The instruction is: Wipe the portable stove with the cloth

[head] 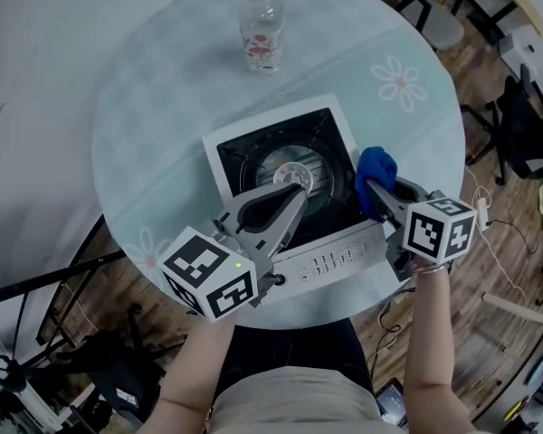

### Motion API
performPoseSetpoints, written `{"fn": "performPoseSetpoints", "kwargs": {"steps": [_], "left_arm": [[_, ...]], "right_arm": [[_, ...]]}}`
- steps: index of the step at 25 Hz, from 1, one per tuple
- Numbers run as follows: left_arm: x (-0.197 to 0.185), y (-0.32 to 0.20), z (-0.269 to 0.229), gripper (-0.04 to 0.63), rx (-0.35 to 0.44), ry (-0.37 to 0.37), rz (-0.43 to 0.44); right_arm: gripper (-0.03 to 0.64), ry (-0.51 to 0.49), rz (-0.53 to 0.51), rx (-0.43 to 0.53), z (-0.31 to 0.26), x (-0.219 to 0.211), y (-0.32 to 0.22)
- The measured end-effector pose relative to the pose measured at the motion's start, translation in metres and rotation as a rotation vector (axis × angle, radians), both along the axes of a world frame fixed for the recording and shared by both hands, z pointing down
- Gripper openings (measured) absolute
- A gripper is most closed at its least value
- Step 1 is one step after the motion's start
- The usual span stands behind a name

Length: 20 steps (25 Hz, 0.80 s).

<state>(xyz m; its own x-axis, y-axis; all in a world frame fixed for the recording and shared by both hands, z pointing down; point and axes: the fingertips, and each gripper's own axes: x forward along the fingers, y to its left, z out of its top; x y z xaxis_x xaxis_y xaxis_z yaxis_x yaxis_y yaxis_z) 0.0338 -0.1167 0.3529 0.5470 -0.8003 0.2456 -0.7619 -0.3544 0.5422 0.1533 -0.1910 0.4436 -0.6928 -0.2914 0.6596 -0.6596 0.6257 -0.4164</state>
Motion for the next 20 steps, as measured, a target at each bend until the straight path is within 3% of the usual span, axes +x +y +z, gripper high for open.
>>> {"fn": "performPoseSetpoints", "kwargs": {"steps": [9, 16, 20], "left_arm": [[-0.013, 0.009, -0.002, 0.038, -0.006, -0.004, 0.025], [-0.027, 0.018, -0.008, 0.038, 0.005, -0.012, 0.047], [-0.043, 0.022, -0.012, 0.038, 0.016, -0.019, 0.039]], "right_arm": [[0.1, 0.09, -0.001, 0.005, 0.0, 0.017, 0.02], [0.1, 0.213, -0.155, 0.0, -0.002, 0.029, 0.036], [0.1, 0.254, -0.198, 0.081, -0.023, 0.017, 0.032]]}}
